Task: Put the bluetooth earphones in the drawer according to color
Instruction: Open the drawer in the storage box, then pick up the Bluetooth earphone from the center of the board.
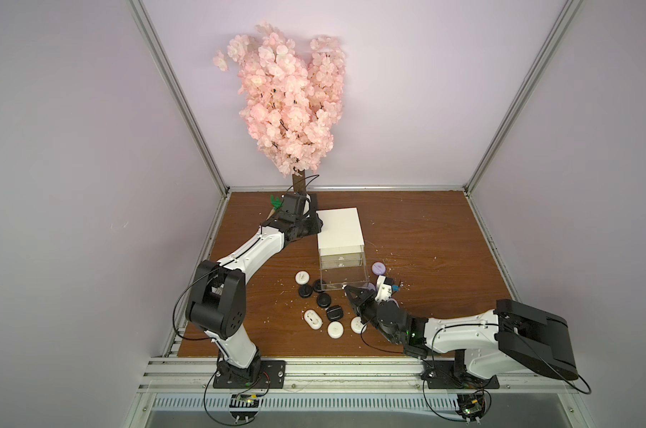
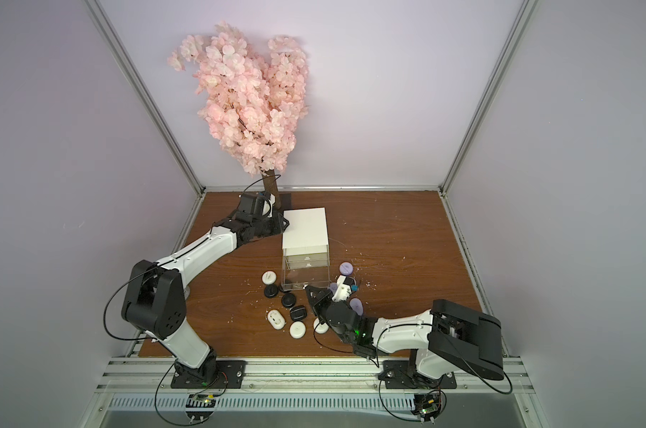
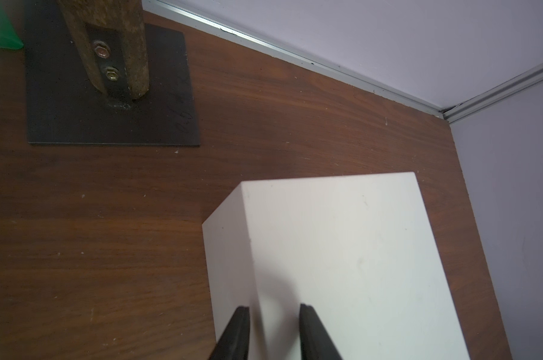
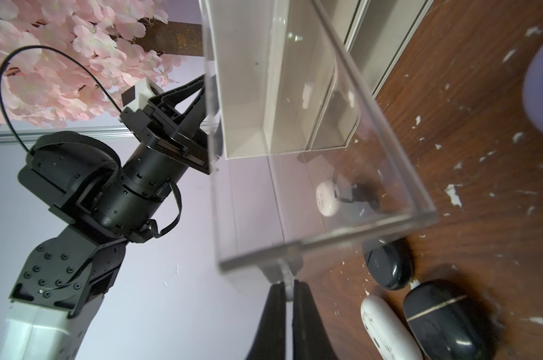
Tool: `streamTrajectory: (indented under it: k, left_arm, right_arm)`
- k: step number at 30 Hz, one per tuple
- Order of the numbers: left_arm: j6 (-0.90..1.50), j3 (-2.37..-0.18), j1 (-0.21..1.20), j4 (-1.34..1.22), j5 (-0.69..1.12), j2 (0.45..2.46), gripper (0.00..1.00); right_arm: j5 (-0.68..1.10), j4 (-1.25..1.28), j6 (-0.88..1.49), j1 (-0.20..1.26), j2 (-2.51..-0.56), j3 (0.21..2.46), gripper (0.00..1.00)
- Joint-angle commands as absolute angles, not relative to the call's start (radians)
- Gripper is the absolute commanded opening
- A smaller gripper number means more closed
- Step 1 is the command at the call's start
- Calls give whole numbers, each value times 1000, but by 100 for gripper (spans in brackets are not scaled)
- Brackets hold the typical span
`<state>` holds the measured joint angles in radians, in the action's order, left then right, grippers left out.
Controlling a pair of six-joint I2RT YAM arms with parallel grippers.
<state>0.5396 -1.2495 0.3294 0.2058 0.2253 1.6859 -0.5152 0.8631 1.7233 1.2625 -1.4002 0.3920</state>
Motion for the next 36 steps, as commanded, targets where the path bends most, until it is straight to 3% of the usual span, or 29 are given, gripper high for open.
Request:
streamTrajectory:
  k: [1, 5, 11, 23, 29, 36]
  left_arm:
    - [540, -1220, 340, 278, 181, 1713, 39]
    - [538, -1226, 343, 282, 177, 1702, 50]
    - [538, -1231, 348, 286, 174, 1685, 59]
    - [480, -1203, 323, 371, 118, 1525, 72]
    - [432, -1134, 277, 411, 121, 1402, 74]
    - [370, -1063, 252, 446, 108, 1351, 76]
  right_arm:
    - [-517, 810, 1690, 1273, -1362, 391, 11]
    - [-529, 745, 1653, 1273, -1320, 408, 32]
    - [-536, 662, 1600, 1276, -1258, 433, 42]
    - [-542, 187, 1488, 1298, -959, 503, 57]
    - [-653, -269, 1495, 1311, -739, 593, 58]
    - [-750, -796, 1507, 1247, -813, 839, 62]
